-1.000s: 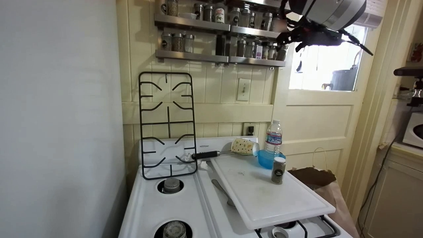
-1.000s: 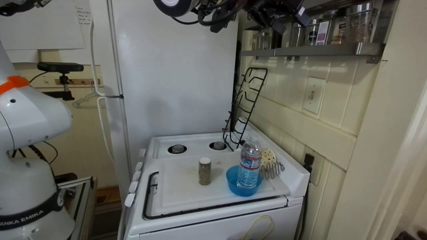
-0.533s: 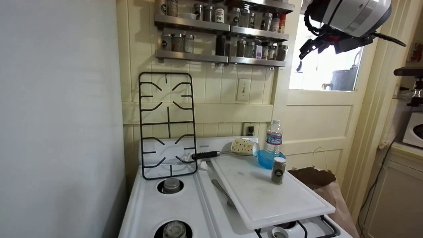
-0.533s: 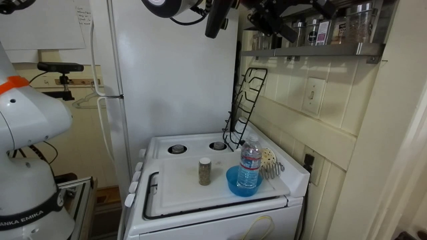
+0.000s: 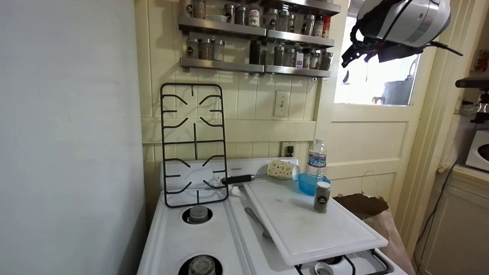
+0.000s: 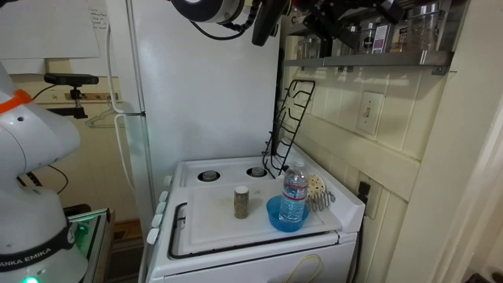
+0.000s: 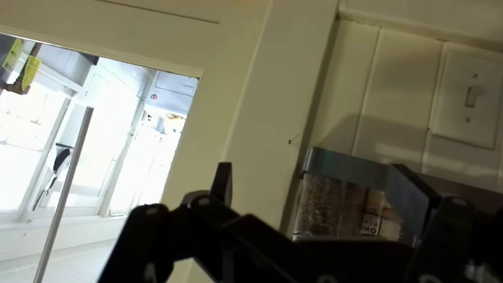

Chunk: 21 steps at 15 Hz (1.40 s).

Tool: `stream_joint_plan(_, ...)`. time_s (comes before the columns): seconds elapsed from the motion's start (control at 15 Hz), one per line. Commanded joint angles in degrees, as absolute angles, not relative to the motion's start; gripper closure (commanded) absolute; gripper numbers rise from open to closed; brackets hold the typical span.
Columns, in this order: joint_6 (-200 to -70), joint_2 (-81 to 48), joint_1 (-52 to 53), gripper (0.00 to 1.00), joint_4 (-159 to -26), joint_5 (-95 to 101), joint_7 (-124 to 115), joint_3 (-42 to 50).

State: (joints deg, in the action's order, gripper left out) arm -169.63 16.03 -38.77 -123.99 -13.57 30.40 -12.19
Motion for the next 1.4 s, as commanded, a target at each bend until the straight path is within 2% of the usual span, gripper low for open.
stream_joint_plan(0.0,-170.10,11.46,-29.14,0.00,-120.26,-5.12,17.63,-3.15)
stream_joint_plan(0.2,-169.90,8.07,-21.98,0.00,-116.82,-3.81,13.96,3.54)
stream_joint_plan(0.27,-169.93,6.94,-25.09,0.00,-115.70,-8.26,16.50,0.18)
stream_joint_plan(0.47,-169.74,4.69,-23.16,0.00,-112.72,-11.76,18.03,1.21)
stream_joint_plan(0.53,-169.72,4.33,-22.76,0.25,-112.06,-13.28,19.04,1.22)
stream_joint_plan(0.6,-170.14,4.11,-22.38,0.26,-111.61,-15.07,20.14,1.21)
stream_joint_plan(1.2,-165.24,6.49,-19.65,0.96,-109.64,-37.35,36.43,2.05)
stream_joint_plan(1.33,-163.42,7.60,-19.62,1.00,-110.45,-39.66,38.81,2.13)
